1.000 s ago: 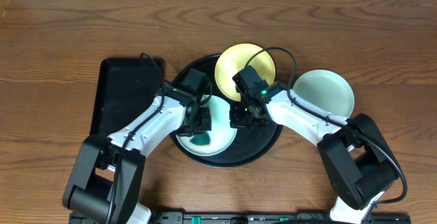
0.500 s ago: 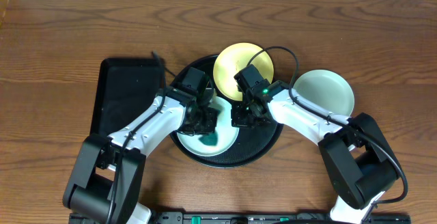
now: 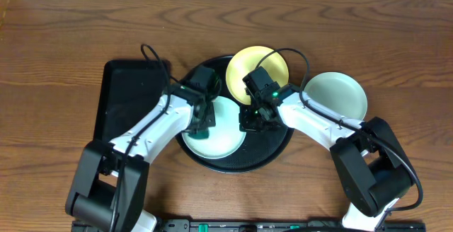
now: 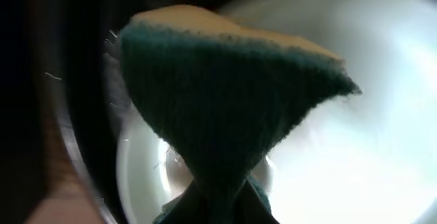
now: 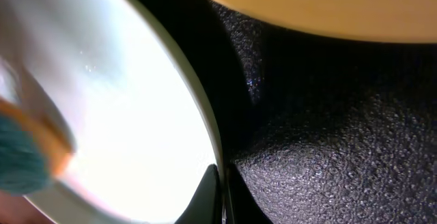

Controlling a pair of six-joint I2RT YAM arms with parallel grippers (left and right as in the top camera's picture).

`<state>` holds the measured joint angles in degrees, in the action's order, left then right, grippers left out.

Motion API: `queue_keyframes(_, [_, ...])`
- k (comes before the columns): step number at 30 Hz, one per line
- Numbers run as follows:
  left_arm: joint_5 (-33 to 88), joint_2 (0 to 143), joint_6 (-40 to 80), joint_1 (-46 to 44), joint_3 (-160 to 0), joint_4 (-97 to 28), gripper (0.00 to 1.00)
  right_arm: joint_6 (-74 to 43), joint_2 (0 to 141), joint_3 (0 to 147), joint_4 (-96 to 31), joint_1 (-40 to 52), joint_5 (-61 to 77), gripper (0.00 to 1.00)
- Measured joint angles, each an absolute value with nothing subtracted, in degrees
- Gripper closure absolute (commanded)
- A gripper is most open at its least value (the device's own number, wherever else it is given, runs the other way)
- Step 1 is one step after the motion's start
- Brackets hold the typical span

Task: Clean dirty plates on tray and stack at the side
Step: 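Lift the sponge away and move the left gripper over the black tray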

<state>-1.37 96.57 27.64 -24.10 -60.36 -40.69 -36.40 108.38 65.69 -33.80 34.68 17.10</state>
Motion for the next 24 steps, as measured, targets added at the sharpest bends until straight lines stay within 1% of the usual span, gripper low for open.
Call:
queue_keyframes(9, [-3.4,96.6,24.3,-22.0,-72.2,-48.8,0.93,-36.4,108.4,65.7,-33.9,34.4,16.8,0.99])
queue_keyframes(11, [-3.4,96.6,23.7,-20.2,-74.3,-51.1,0.93,-36.4,108.4,65.7,-33.9,34.4,16.7,0.96])
queue_keyframes(12, [-3.4,96.6,23.3,-18.9,-75.3,-52.3,0.92,-36.4,108.4,65.7,-33.9,34.4,16.7,0.93])
queue_keyframes(15, [-3.4,96.5,21.7,-13.9,-77.7,-54.6,0.93,-36.2,108.4,65.7,-34.0,34.4,16.2,0.91])
queue_keyframes(20, [-3.9,96.5,19.4,-4.6,-78.6,-56.0,0.92,-36.1,108.4,65.7,-34.0,34.4,15.9,0.92])
queue_keyframes(24, [-4.1,96.5,18.5,1.9,-78.6,-56.6,0.92,-35.6,108.4,65.7,-33.7,34.4,15.9,0.96])
